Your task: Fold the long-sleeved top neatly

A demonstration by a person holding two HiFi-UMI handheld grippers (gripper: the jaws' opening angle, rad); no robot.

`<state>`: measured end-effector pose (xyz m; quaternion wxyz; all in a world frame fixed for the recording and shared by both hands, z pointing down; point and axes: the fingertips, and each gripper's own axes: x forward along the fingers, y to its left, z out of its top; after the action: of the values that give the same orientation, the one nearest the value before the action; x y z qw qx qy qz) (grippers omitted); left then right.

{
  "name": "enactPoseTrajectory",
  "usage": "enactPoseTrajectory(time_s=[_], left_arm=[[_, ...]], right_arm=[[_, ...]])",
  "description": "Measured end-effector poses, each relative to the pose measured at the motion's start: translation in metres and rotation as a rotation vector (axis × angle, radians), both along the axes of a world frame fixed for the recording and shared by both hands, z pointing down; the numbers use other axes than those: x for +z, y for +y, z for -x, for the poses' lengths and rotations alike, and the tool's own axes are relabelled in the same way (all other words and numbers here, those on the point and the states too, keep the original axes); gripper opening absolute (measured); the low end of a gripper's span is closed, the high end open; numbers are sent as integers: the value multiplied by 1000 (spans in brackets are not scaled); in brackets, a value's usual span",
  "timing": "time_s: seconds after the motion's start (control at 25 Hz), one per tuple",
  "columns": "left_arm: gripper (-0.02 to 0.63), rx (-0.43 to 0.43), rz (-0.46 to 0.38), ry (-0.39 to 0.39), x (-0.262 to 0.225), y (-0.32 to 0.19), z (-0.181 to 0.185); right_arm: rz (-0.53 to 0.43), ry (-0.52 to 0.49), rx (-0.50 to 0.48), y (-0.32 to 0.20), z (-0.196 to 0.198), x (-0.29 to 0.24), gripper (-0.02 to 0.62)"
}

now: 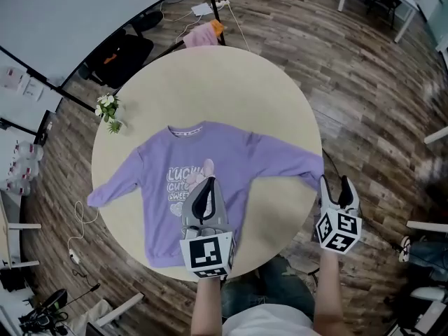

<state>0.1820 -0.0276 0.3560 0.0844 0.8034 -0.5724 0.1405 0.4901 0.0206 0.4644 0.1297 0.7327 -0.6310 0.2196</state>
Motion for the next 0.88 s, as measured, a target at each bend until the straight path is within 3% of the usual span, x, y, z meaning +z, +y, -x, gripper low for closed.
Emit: enactPoseTrajectory(time_s=[0.88], left_arm=[[0, -2, 140, -12, 69, -16, -2]], right_arm=[[161, -27, 57, -28, -15, 91, 230]])
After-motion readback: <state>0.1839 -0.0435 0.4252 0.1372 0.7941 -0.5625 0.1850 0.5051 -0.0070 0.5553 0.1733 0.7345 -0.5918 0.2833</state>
